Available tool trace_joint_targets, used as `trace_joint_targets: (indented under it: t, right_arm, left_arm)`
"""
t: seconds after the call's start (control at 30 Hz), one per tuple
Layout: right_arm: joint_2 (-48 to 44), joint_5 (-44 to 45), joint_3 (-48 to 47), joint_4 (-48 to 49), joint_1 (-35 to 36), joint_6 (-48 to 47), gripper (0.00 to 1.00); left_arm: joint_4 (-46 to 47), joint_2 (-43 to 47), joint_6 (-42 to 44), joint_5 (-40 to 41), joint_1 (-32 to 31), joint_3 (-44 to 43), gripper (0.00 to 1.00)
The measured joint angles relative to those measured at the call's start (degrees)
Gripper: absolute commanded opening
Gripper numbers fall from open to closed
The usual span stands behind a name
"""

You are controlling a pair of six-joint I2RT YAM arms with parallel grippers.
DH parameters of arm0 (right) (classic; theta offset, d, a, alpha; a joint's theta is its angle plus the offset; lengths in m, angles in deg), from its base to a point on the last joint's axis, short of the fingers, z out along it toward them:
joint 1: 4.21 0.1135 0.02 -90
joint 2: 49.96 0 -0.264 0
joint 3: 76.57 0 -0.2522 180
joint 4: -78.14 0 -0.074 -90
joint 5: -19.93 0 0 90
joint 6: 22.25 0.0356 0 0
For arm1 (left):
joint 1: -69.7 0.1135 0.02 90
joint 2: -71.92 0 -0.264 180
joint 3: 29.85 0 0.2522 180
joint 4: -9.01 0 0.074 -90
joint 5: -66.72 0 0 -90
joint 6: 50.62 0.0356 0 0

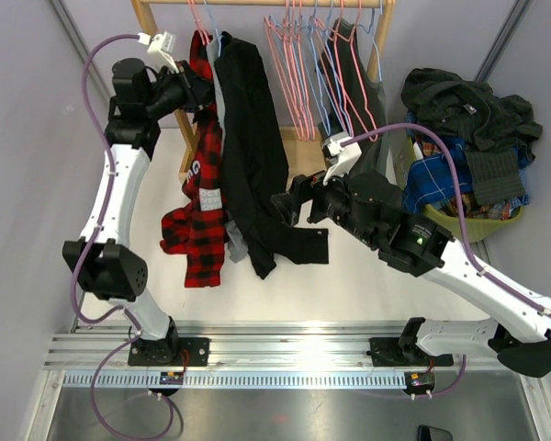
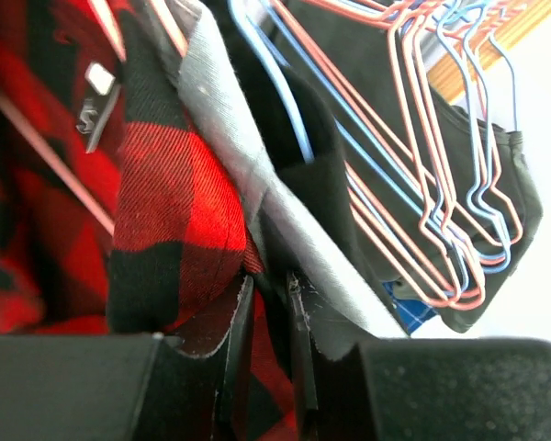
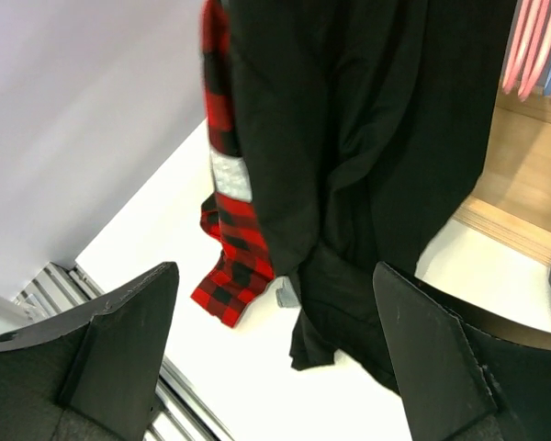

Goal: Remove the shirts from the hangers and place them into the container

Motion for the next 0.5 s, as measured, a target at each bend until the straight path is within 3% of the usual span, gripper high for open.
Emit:
trace_joint_targets:
  t: [0.23,0.5]
  right_arm:
    - [-2.7,1.5,2.5,-0.7,0.0,0.6,0.97]
    - [-4.3,3.5,3.2,-1.6,0.0,0.6,0.98]
  left_arm:
    - [-2.7,-13.7,-3.0,-2.2,-6.1,-15.6,0.19]
    - [-2.3,-20.0,-4.2,-3.3,-13.0,-22.7,0.2]
